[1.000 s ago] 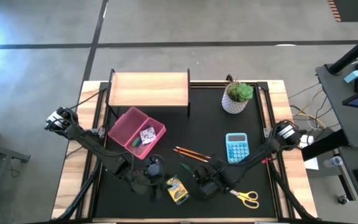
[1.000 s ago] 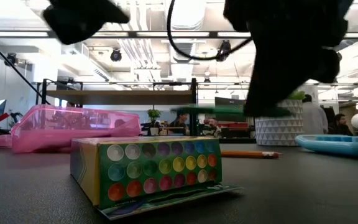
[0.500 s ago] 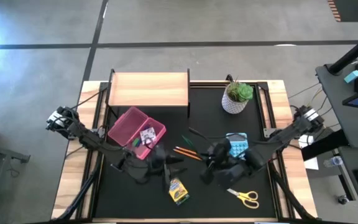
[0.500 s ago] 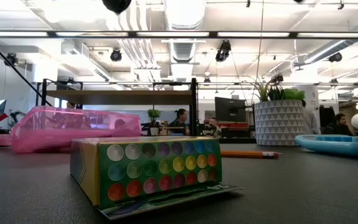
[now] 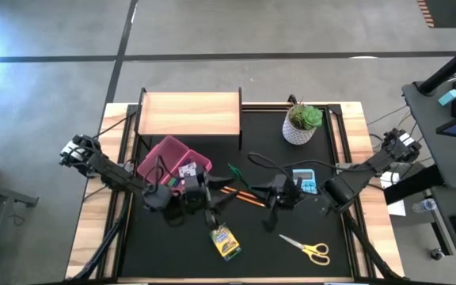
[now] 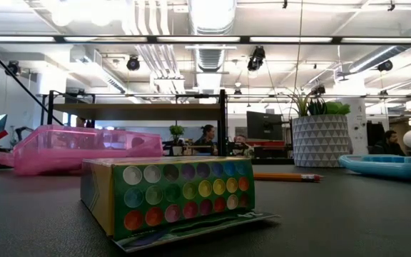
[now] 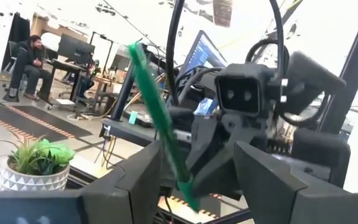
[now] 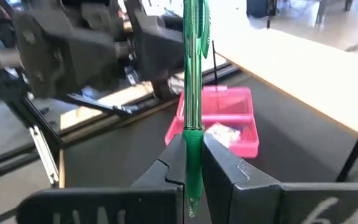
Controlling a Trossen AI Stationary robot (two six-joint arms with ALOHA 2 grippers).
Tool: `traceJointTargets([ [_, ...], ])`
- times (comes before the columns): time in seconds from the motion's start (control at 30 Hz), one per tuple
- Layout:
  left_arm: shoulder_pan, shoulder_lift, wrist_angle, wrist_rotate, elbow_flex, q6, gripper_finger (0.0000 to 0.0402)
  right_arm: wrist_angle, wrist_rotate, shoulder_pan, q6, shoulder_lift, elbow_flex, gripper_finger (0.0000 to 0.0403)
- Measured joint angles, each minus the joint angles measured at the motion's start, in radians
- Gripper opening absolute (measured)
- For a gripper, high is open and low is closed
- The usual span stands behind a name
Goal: Pack school essentials
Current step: Put the green pen into the pencil box
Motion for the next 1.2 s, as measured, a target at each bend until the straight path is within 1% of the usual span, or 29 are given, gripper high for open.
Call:
traceJointTargets([
  [0.27,0.022,-0.007,0.019,0.000,0.004,0.000,0.0183,0.090,-0.003,0.000,-0.085,0.000,0.001,0.0017],
  [0.37,0.030,-0.008,0.017,0.010,0.008,-0.001,0.0183,0.095,-0.004,-0.006,-0.090,0.002,0.001,0.0017],
  [0.47,0.034,-0.009,0.018,0.062,0.017,-0.001,0.0182,0.094,-0.004,-0.016,-0.090,0.003,0.001,0.0017],
  [0.8,0.046,-0.009,0.017,0.075,0.038,-0.003,0.0179,0.095,-0.030,-0.022,-0.090,0.003,0.001,0.0017],
  [0.93,0.050,-0.009,0.017,0.075,0.042,-0.004,0.0151,0.095,-0.031,-0.022,-0.091,0.003,0.001,0.0017],
  [1.2,0.062,-0.009,0.017,0.086,0.048,-0.003,0.0055,0.094,-0.034,-0.022,-0.092,0.003,0.001,0.0017],
])
